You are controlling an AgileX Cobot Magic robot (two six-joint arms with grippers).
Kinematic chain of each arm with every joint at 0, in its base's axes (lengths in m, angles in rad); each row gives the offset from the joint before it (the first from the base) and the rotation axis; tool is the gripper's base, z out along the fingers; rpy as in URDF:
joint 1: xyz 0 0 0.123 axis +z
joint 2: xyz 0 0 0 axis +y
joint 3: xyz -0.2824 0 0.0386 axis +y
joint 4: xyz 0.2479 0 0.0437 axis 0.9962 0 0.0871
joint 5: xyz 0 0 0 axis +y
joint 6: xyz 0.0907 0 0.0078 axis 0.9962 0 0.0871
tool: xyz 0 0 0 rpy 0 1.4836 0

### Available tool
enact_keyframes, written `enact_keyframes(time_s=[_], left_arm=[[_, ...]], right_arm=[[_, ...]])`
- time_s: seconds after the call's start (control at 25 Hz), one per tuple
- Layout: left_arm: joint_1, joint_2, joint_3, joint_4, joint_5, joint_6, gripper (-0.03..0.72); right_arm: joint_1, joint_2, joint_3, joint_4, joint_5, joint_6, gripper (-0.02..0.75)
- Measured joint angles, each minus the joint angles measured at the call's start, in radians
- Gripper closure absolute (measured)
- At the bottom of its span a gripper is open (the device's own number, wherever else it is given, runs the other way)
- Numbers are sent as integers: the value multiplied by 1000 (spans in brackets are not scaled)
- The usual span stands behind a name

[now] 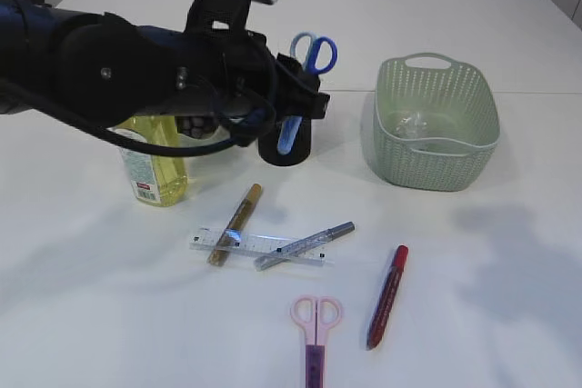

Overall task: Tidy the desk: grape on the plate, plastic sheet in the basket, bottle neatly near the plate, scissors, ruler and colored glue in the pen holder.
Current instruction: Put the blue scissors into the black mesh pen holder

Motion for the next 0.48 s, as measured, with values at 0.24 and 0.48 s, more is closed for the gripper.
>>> enact_keyframes(time_s=[0.24,0.48], left_arm=[[51,5,0,-2,-205,0,515],[110,62,-2,-9,-338,0,515]], right_arm=[[0,0,0,0,0,0,216],[0,0,0,0,0,0,215]])
